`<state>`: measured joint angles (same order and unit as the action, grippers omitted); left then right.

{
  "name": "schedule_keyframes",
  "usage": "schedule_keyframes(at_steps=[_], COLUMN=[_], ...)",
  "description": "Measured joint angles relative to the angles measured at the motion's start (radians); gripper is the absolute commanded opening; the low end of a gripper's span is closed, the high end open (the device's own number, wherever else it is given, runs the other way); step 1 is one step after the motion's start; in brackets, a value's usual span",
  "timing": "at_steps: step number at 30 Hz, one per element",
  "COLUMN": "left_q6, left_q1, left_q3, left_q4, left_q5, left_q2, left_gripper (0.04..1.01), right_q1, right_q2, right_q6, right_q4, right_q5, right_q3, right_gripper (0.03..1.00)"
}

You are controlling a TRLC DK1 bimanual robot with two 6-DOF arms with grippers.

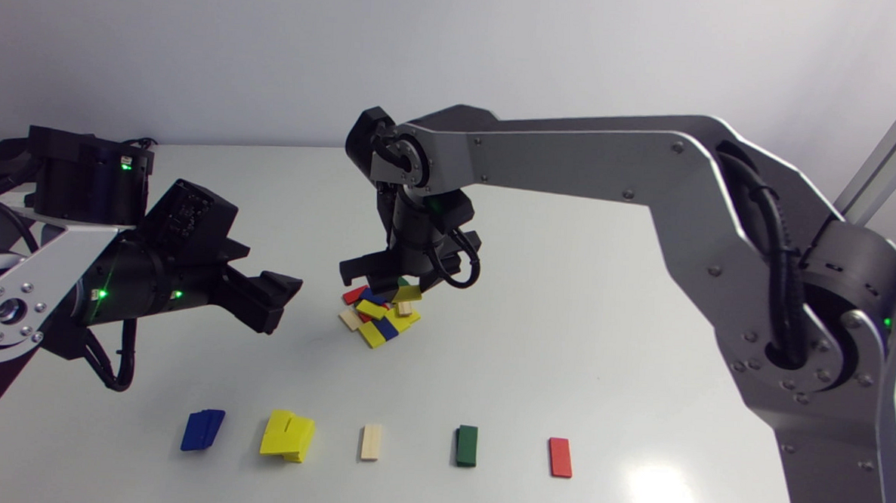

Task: Take domino bricks one by one from the mixed stack on the table and place each onto the existing stack of the same color.

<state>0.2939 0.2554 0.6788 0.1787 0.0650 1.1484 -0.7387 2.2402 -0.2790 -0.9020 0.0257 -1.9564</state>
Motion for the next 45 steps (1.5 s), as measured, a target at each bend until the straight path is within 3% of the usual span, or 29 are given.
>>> schedule_keyframes(at_steps=[6, 14, 24, 38, 45], left_q6=[0.000, 0.005, 0.013, 0.012, 0.007], left_q1=[-0.021, -0.068, -0.099, -0.116, -0.149], left_q3=[0.000, -0.006, -0.023, -0.050, -0.055], left_q4=[0.000, -0.002, -0.002, -0.002, -0.002], left_q5=[0.000, 0.000, 0.007, 0.008, 0.007], left_q2=[0.000, 0.000, -0.024, -0.058, -0.058], left_gripper=[0.987, 0.987, 0.987, 0.987, 0.987], right_q1=[-0.051, -0.133, -0.191, -0.229, -0.231], right_q2=[-0.006, -0.006, -0.092, -0.112, 0.008], right_q6=[0.046, 0.116, 0.192, 0.214, 0.214], right_q4=[0.014, 0.023, 0.039, 0.039, -0.026], right_q5=[-0.045, -0.071, -0.051, -0.052, -0.077], right_q3=[0.053, 0.073, 0.161, 0.168, 0.027], right_gripper=[0.402, 0.402, 0.402, 0.402, 0.402])
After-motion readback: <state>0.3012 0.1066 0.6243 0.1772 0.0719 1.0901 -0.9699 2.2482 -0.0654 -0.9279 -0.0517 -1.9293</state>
